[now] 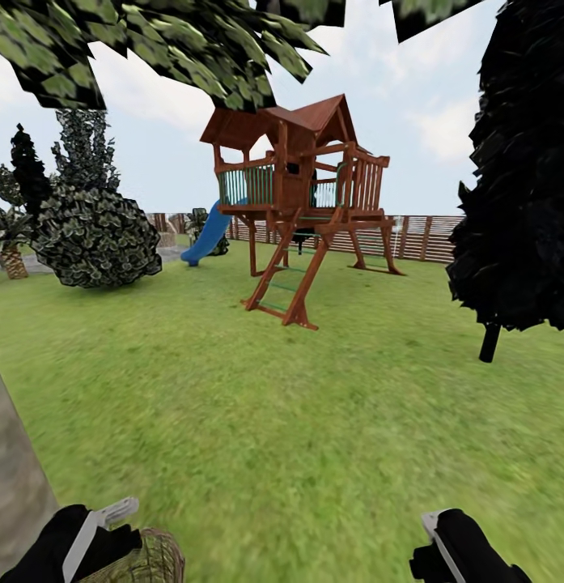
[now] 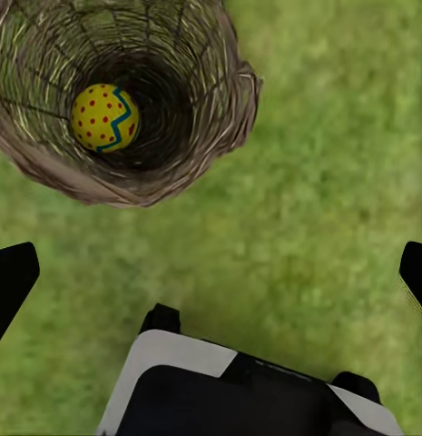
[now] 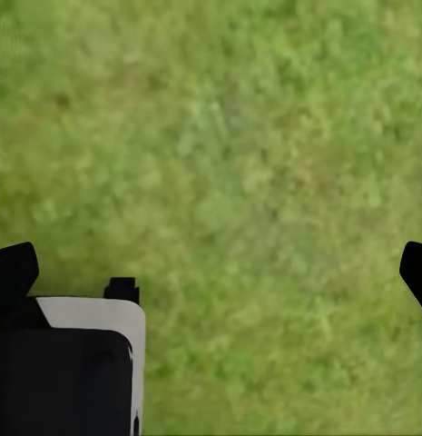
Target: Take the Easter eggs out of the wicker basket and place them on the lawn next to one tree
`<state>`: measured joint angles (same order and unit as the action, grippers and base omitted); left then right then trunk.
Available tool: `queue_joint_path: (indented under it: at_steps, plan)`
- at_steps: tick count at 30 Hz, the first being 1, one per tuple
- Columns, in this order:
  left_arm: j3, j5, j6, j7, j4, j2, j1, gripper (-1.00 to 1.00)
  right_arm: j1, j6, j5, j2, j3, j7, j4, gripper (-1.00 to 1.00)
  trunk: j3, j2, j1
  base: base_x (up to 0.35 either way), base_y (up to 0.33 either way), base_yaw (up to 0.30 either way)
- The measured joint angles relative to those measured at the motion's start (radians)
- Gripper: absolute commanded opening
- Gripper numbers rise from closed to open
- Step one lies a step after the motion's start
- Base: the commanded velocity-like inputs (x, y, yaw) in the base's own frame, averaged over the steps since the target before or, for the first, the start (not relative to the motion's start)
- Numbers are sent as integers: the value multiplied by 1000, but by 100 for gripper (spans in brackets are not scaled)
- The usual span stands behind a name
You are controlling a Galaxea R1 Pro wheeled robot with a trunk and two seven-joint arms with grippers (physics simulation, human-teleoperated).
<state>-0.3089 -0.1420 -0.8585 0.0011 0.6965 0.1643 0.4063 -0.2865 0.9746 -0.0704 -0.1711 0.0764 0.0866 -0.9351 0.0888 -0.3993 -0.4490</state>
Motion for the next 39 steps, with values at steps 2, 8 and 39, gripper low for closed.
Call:
queue_joint_path:
  at_steps: [2, 8, 39]
  plan:
    - [0, 0, -1, 0, 0, 0, 0, 100, 0, 0, -1, 1, 1, 0, 0, 100, 0, 0, 0, 258, 88, 0]
    - [-2, -2, -1, -1, -1, 0, 0, 100, 0, -1, -1, 1, 1, 0, 0, 100, 0, 0, -1, 68, 249, 0]
    - [-1, 4, 5, 9, -2, -5, 0, 100, 0, 0, 1, -1, -3, 0, -1, 100, 0, 0, -1, 105, 113, 0]
